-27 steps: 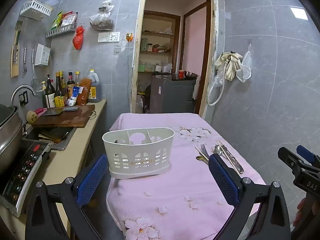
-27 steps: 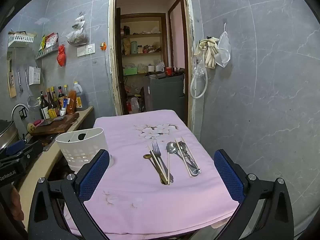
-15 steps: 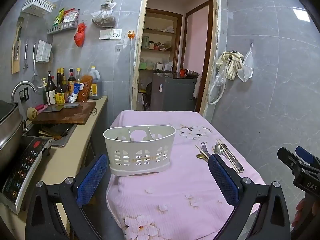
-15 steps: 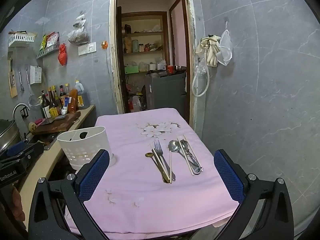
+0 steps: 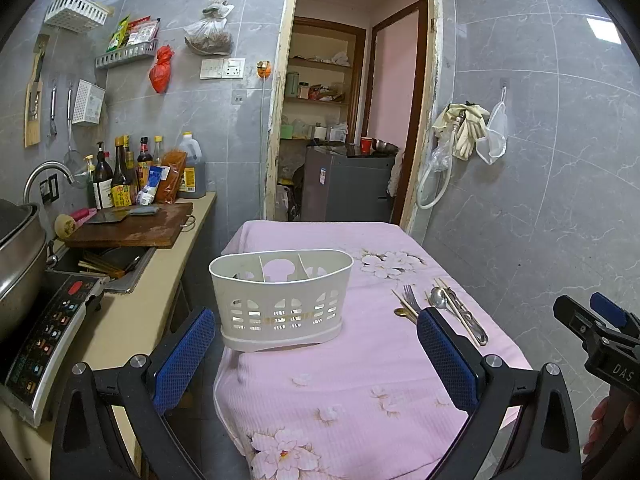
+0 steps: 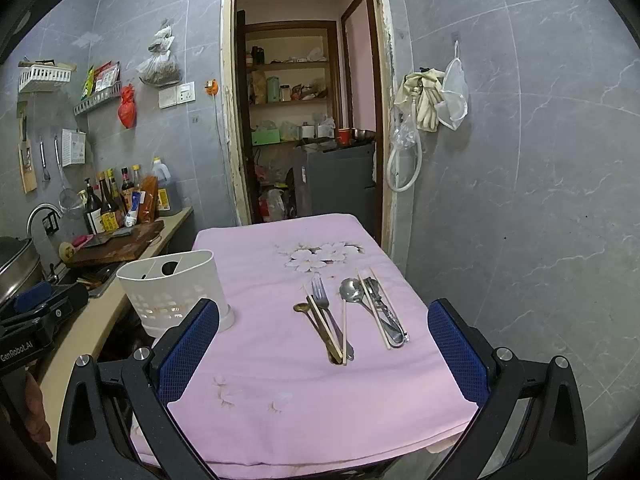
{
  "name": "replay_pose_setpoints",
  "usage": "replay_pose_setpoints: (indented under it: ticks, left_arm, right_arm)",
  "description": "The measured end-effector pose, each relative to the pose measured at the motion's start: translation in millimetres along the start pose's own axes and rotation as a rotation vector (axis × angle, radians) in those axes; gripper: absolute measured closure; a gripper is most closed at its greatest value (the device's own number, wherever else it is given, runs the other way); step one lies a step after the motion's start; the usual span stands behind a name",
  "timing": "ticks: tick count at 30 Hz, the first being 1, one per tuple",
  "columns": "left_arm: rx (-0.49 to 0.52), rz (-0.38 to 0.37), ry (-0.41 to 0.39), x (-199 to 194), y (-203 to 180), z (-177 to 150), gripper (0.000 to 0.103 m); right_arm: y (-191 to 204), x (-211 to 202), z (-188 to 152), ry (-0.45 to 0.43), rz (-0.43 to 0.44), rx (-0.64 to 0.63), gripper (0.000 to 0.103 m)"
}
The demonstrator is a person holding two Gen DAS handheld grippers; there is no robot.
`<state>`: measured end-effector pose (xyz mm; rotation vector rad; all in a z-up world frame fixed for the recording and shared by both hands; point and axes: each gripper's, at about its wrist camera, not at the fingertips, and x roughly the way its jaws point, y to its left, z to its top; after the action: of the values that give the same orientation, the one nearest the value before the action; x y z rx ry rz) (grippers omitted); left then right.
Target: Organize utensils
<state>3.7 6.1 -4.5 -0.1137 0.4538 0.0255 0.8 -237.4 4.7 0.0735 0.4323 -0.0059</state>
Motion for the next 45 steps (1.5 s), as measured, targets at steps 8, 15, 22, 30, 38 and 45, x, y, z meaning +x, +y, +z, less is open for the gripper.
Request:
replay_pose_setpoints:
  ticks: [8, 15, 22, 30, 38, 45]
  left_arm:
    - [0.000, 0.001, 0.001, -0.1, -0.4, 0.8, 0.001]
    - [-0.002, 0.001, 0.001, 0.3, -0.2, 0.5, 0.001]
    - [0.000, 0.002, 0.001, 0.9, -0.6, -0.2, 0.001]
    - [0.000, 0.002, 0.003, 0.4, -0.9, 0.3, 0.001]
    - [0.000, 0.002, 0.003, 0.7, -1.0, 0.1, 0.001]
    - [0.000, 0.003, 0.003, 0.8, -1.2, 0.1, 0.001]
  right_arm:
    - [0.2, 0.7, -0.9, 0.003, 0.000, 0.003, 0.001]
    - [1.5, 1.2, -1.5, 0.003, -0.001, 0.003, 0.001]
    - [2.7, 0.9, -3.6, 0.006, 0.000, 0.003, 0.001]
    - [5.6, 3.5, -7.7, 0.010, 0.002, 0.002, 0.001]
    - [7.4, 4.5, -10.1, 0.015, 0.001, 0.003, 0.001]
    - [7.7, 5.4, -12.4, 0.020, 0.002, 0.007, 0.001]
